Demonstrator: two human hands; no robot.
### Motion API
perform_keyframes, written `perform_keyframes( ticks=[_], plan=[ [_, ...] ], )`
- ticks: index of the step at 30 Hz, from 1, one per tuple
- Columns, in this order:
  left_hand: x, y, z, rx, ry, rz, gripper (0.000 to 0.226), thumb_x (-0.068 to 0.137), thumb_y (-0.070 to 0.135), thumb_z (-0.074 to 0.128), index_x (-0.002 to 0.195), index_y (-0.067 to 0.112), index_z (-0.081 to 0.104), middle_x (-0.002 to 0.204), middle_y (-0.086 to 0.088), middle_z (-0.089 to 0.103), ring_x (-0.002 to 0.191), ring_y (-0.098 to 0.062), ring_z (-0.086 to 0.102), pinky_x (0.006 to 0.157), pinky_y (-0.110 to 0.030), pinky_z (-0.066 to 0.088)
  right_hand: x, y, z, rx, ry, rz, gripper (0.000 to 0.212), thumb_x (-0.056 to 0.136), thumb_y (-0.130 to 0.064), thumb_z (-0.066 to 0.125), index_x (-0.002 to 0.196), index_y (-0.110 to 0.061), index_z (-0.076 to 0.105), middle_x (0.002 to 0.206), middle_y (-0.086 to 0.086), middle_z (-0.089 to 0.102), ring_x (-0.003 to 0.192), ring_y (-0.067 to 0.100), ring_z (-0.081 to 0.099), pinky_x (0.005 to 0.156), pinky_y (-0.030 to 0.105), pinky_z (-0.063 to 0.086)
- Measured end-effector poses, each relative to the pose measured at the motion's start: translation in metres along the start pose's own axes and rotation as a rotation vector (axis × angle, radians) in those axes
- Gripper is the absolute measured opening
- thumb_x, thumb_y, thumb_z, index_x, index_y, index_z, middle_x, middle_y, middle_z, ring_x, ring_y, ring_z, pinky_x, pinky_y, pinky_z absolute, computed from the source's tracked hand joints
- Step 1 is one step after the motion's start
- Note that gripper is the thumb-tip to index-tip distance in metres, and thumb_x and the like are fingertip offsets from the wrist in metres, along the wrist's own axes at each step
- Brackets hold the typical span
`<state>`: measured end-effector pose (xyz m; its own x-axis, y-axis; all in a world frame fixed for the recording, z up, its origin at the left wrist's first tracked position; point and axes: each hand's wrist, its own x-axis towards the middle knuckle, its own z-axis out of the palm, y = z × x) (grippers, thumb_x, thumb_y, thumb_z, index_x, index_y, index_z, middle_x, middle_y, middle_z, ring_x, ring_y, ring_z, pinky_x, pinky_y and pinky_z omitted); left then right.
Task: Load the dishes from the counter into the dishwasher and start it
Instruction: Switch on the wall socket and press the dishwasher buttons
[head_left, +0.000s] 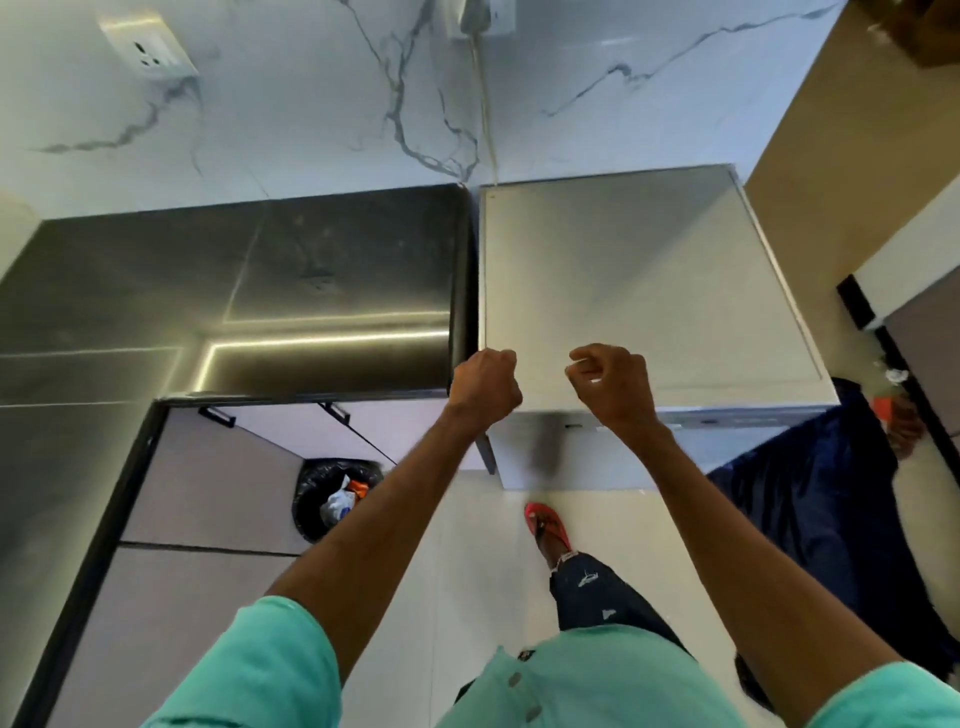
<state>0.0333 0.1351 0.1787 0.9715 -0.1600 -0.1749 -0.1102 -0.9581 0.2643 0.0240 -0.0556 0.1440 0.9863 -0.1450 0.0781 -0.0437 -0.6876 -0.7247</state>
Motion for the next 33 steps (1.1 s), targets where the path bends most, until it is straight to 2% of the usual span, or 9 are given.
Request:
perform_keyframes(
  ticks=[8,14,17,20,24,27,29,31,33],
  plan=[
    [0.104,-0.016,-0.045,-0.009,0.030,-0.129,0.028,0.085,0.015,0.052,0.107,0.017,0.070,0.104,-0.007,0.073,0.094,-0.030,0.070,0.082,-0.039,0.058,0.134,-0.031,-0.001,0.011,-0.131,-0.197,0.006,0.082,-0.027,0.078,0.079,-0.022,0.078,0.076,-0.012,0.075,0.066,0.001,0.066,0.070,0.025,0.056],
    [0.165,-0.036,-0.108,-0.034,0.106,-0.209,0.018,0.078,0.010,0.046,0.078,0.012,0.064,0.084,-0.013,0.071,0.080,-0.037,0.069,0.067,-0.036,0.053,0.226,-0.077,-0.009,0.060,-0.105,-0.291,0.023,0.086,-0.040,0.076,0.077,-0.020,0.077,0.071,-0.012,0.072,0.065,-0.002,0.064,0.063,0.004,0.041],
    [0.198,-0.043,-0.140,-0.049,0.159,-0.209,0.014,0.074,0.006,0.042,0.064,0.012,0.051,0.075,-0.012,0.066,0.074,-0.037,0.068,0.063,-0.036,0.049,0.268,-0.101,-0.013,0.088,-0.071,-0.316,0.023,0.088,-0.040,0.074,0.079,-0.019,0.077,0.074,-0.012,0.073,0.068,-0.001,0.065,0.066,0.007,0.042],
    [0.224,-0.040,-0.171,-0.085,0.236,-0.148,0.026,0.082,0.001,0.041,0.062,0.018,0.042,0.075,-0.011,0.067,0.072,-0.033,0.068,0.066,-0.039,0.054,0.305,-0.119,-0.017,0.092,-0.031,-0.365,0.017,0.088,-0.031,0.075,0.088,-0.015,0.078,0.083,-0.008,0.075,0.075,0.004,0.067,0.073,0.012,0.048],
    [0.260,-0.040,-0.202,-0.097,0.377,-0.053,0.019,0.086,0.004,0.047,0.099,0.007,0.061,0.091,-0.011,0.070,0.081,-0.028,0.068,0.074,-0.039,0.056,0.352,-0.137,-0.022,0.071,0.025,-0.451,0.016,0.088,-0.020,0.074,0.100,-0.009,0.075,0.095,0.001,0.076,0.079,0.010,0.069,0.078,0.023,0.056],
    [0.294,-0.042,-0.221,-0.056,0.403,-0.019,0.040,0.079,-0.004,0.049,0.119,0.003,0.055,0.101,-0.013,0.066,0.090,-0.028,0.065,0.078,-0.037,0.053,0.387,-0.147,-0.023,0.008,0.058,-0.454,0.031,0.089,-0.019,0.073,0.117,-0.007,0.069,0.110,0.007,0.074,0.091,0.018,0.070,0.085,0.031,0.058],
    [0.319,-0.046,-0.233,0.016,0.441,0.023,0.045,0.077,-0.005,0.053,0.121,0.001,0.049,0.115,-0.015,0.059,0.103,-0.030,0.059,0.086,-0.038,0.053,0.408,-0.155,-0.022,-0.098,0.024,-0.450,0.049,0.089,-0.020,0.072,0.134,-0.006,0.058,0.128,0.013,0.066,0.113,0.028,0.065,0.095,0.038,0.054],
    [0.348,-0.056,-0.243,0.129,0.451,0.033,0.070,0.074,0.000,0.062,0.140,-0.003,0.037,0.148,-0.024,0.040,0.133,-0.037,0.044,0.107,-0.044,0.047,0.424,-0.163,-0.017,-0.217,-0.051,-0.432,0.067,0.089,-0.020,0.071,0.148,-0.004,0.041,0.140,0.018,0.056,0.129,0.034,0.053,0.102,0.040,0.048],
    [0.375,-0.065,-0.253,0.216,0.423,0.038,0.100,0.076,0.010,0.070,0.156,-0.002,0.013,0.166,-0.023,0.005,0.152,-0.039,0.014,0.122,-0.047,0.028,0.439,-0.169,-0.007,-0.330,-0.097,-0.437,0.082,0.089,-0.021,0.072,0.155,-0.005,0.025,0.142,0.019,0.050,0.129,0.034,0.050,0.100,0.039,0.050]
  ],
)
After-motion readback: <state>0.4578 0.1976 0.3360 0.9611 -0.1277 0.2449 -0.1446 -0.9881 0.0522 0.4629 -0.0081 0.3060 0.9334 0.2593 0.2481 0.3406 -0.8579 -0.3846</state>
